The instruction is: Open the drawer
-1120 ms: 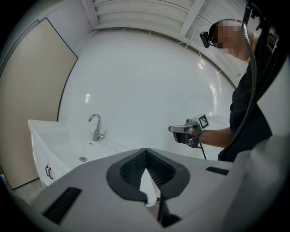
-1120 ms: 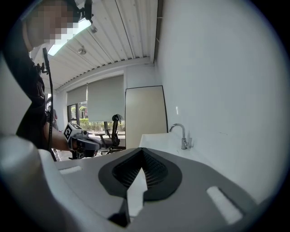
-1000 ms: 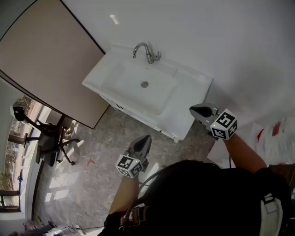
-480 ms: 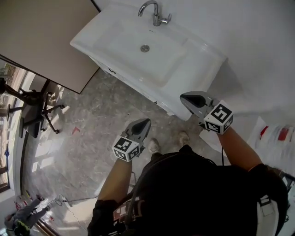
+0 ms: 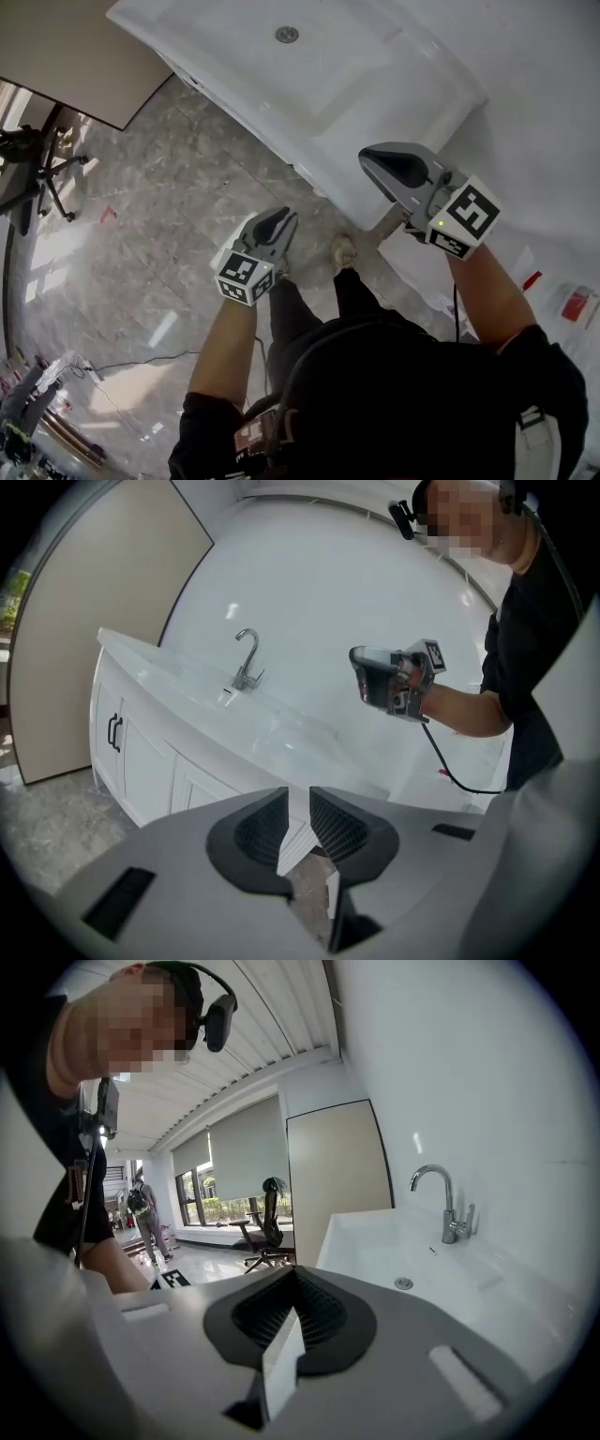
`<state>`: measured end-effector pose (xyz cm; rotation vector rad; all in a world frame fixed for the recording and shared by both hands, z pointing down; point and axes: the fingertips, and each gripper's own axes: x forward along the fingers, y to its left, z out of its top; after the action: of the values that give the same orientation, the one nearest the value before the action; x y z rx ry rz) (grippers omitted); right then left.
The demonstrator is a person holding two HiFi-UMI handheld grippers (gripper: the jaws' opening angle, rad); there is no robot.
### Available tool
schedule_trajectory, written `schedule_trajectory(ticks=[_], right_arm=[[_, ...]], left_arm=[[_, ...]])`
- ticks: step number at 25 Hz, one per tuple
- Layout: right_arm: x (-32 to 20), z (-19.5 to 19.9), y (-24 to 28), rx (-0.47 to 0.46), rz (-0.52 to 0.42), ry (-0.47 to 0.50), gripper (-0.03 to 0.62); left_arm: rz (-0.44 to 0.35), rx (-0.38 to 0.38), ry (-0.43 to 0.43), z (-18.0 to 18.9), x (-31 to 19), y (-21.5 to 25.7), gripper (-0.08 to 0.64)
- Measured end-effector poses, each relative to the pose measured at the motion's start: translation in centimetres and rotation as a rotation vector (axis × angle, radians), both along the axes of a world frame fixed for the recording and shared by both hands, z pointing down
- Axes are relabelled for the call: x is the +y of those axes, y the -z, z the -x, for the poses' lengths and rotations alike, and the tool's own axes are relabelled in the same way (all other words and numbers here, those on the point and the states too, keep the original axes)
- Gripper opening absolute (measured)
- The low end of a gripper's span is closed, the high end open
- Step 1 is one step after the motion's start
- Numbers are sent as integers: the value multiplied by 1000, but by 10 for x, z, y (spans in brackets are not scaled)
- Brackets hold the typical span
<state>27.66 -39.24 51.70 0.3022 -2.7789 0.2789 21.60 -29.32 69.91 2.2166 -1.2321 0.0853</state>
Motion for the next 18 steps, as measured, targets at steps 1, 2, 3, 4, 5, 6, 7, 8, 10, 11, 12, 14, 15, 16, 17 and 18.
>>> schedule_trajectory(ticks=[1,2,3,4,5,6,7,8,10,11,12,14,15,16,17,18], right_arm=[[-5,-1,-4,0,0,-7,-3],[-9,-3,-9,4,1,-14,-3],[-12,-5,-14,9,2,-20,-3],[-14,-6,-19,14,4,-22,-3],[-14,-6,-25,19,5,-22,-3],[-14,-5,-30,21,7,-21,-3],[-14,-2,-36,19,12,-20,-3],[-13,1,-42,14,16,-20,-3],[-12,7,-55,9,17,-23,-3],[-12,9,-61,9,15,-25,-3],[-12,10,-67,9,13,-25,-3],[-11,10,-74,11,11,-9,-3],[-9,10,-75,11,12,5,-3],[-6,12,-75,8,13,20,-3],[-3,15,-74,2,15,37,-3],[1,18,-73,-4,17,54,-3]], left_arm=[[2,-2,-1,0,-5,-14,58],[3,-8,-4,0,-10,-27,68],[4,-15,-9,0,-15,-41,78],[5,-21,-15,0,-20,-54,87],[6,-22,-21,-1,-25,-67,100],[8,-21,-26,-1,-30,-80,111],[10,-20,-30,0,-36,-93,122],[12,-19,-35,1,-41,-106,137],[19,-11,-37,2,-53,-130,164],[24,-2,-31,2,-59,-141,178],[26,7,-22,2,-64,-149,194],[28,11,-6,0,-76,-160,212],[29,5,-2,0,-83,-165,219],[32,-4,0,0,-90,-169,221],[35,-12,1,2,-98,-174,221],[37,-18,1,4,-106,-179,222]])
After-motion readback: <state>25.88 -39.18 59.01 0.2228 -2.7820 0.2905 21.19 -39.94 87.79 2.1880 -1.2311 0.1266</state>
